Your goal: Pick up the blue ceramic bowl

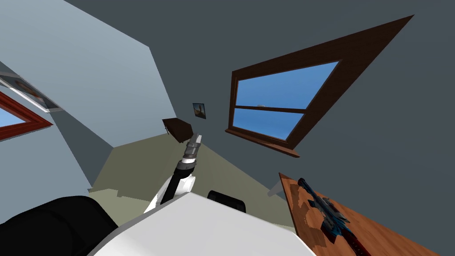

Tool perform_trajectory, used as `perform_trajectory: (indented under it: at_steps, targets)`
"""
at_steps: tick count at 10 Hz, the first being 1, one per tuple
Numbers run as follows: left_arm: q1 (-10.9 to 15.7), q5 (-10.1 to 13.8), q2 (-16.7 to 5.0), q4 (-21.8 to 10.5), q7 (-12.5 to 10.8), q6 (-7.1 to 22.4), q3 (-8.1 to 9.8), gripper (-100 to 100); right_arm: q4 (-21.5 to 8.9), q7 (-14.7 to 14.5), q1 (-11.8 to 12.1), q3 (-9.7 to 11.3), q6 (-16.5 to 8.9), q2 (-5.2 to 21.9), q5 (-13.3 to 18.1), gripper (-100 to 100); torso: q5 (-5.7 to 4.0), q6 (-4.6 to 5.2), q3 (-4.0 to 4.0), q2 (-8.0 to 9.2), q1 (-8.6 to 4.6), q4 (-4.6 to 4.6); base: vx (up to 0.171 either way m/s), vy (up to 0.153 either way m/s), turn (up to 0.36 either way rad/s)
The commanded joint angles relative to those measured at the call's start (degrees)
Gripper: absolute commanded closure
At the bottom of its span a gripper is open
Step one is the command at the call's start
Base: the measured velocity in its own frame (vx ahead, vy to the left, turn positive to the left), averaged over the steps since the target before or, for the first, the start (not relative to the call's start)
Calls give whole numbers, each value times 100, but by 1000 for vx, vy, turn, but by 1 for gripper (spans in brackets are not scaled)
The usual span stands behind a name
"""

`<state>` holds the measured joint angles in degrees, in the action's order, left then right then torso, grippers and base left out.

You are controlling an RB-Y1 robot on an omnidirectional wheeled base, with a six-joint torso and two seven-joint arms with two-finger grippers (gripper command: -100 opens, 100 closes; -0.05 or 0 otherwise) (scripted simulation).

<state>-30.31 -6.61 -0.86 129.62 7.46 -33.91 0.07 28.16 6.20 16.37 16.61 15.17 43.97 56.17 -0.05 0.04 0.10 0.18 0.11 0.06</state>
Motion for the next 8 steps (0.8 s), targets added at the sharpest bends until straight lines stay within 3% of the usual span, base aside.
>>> perform_trajectory:
  at_steps: [1, 3, 4, 7, 8]
  targets:
    - [0, 0, 0, 0, 0, 0, 0, 0, -49, -286, 219, -252, 136, -96, -286, 100, 0, 0, 0, 0, 0, 0, 39, 4, 120]
    - [0, 0, 0, 0, 0, 0, 0, 0, -49, -518, 219, -252, 136, -96, -293, 100, -10, 1, -7, -12, -1, -3, 35, -4, 21]
    - [0, 0, 0, 0, 0, 0, 0, 0, -77, -722, 447, -485, 257, -182, -566, 100, -12, 1, -5, -7, -2, -3, 45, -4, 107]
    - [0, 0, 0, 0, 0, 0, 0, 0, -77, -940, 447, -485, 257, -182, -581, 100, -17, 3, -4, -6, -1, -3, 24, -1, 14]
    - [0, 0, 0, 0, 0, 0, 0, 0, -105, -1121, 674, -718, 378, -269, -863, 100, -18, 3, -1, 0, -2, -2, 34, -3, 121]
